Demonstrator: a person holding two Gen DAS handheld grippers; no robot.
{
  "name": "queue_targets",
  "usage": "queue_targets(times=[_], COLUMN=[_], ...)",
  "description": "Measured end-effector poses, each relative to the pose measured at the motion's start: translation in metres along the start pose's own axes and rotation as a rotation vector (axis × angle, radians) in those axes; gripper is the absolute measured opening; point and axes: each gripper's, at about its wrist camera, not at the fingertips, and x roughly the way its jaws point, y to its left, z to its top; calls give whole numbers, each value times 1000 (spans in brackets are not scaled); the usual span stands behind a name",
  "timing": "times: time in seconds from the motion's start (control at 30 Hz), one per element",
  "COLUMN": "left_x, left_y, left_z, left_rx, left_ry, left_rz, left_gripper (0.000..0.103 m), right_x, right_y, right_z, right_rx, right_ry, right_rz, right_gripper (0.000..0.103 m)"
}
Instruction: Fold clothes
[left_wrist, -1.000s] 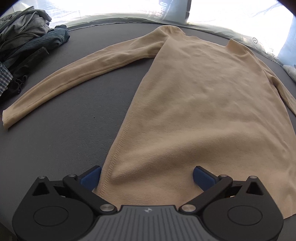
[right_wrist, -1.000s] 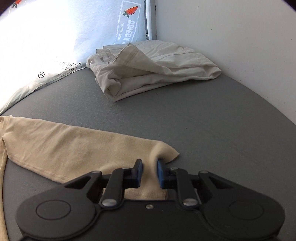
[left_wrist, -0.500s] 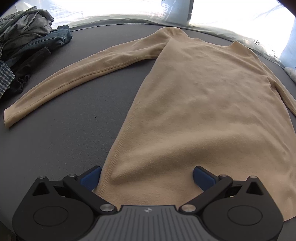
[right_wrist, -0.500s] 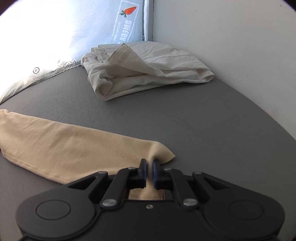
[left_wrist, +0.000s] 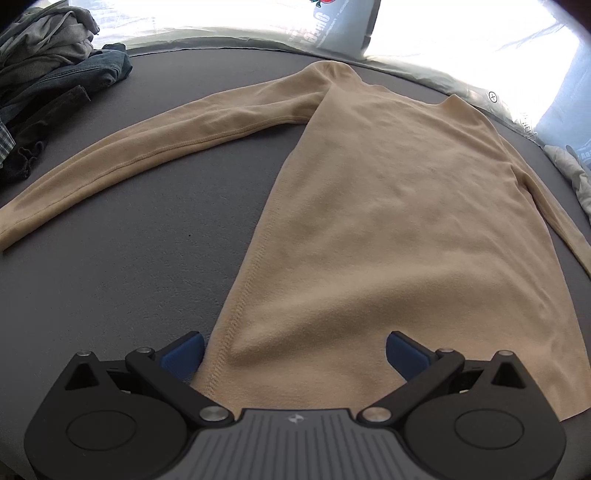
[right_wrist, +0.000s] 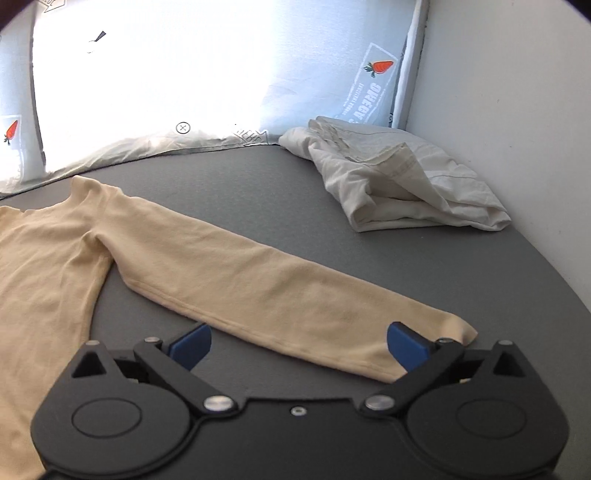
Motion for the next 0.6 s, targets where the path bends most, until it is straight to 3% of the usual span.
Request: queue_targets(times=[0.17,0.27,0.43,0.6], left_x=[-27,-40,-43,-25], left_y=[79,137,211,250], left_z=[16,21,38,57], left_rx=[-182,-348,-466,-444], left_ry=[-108,-176,-226,-211], left_rz=[89,134,215,238], left_gripper=[103,103,103,102], right_x=[-9,-8,2,12], right_y=[90,140,190,192], right_z=[-16,-26,-37,-50], right_rx=[-51,-107,-123,-32], right_ry=[-10,7,20,47], right_rz=[216,271,196,127], right_gripper=[103,103,103,103])
